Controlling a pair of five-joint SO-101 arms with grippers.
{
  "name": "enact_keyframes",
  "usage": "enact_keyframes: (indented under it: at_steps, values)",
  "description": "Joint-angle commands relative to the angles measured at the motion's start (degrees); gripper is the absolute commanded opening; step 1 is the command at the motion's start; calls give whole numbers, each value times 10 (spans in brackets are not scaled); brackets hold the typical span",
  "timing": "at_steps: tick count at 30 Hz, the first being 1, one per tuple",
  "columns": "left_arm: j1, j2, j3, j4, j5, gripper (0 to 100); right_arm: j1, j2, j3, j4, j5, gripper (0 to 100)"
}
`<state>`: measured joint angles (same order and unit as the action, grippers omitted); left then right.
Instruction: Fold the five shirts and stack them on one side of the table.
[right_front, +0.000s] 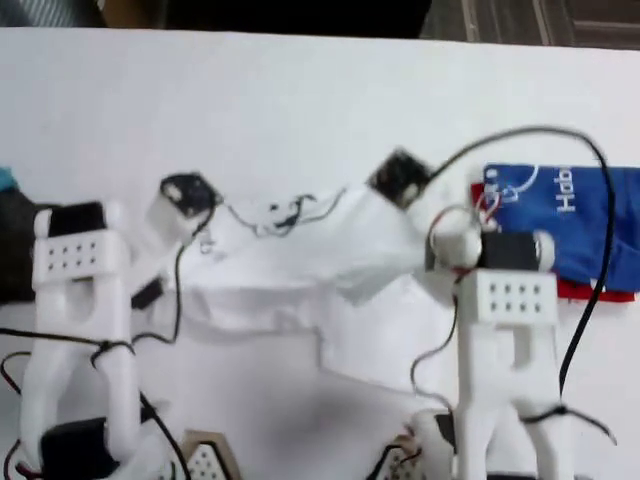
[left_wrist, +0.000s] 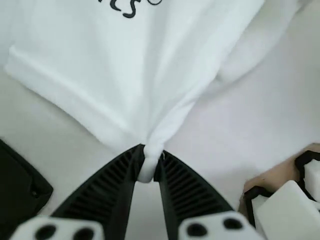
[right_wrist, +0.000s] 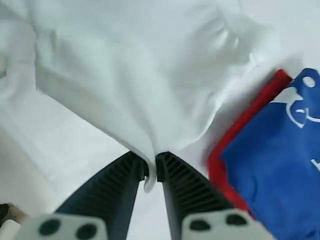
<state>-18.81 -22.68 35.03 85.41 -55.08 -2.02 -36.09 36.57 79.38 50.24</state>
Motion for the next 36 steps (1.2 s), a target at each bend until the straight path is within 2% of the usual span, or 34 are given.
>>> enact_keyframes:
  at_steps: [1, 11, 18, 28, 36]
  values:
    - [-15, -20, 21, -11, -15, 25, -2, -70, 71, -22, 4, 20]
    - [-16, -24, 35, -3, -25, 25, 11, -186, 152, 10, 10, 20]
    - [-18, -21, 34, 28, -26, 25, 70, -265, 163, 65, 82, 20]
    - [-14, -19, 80, 4, -27, 25, 83, -270, 278, 26, 110, 20]
    - [-14, -19, 84, 2, -27, 26, 84, -270, 303, 5, 110, 20]
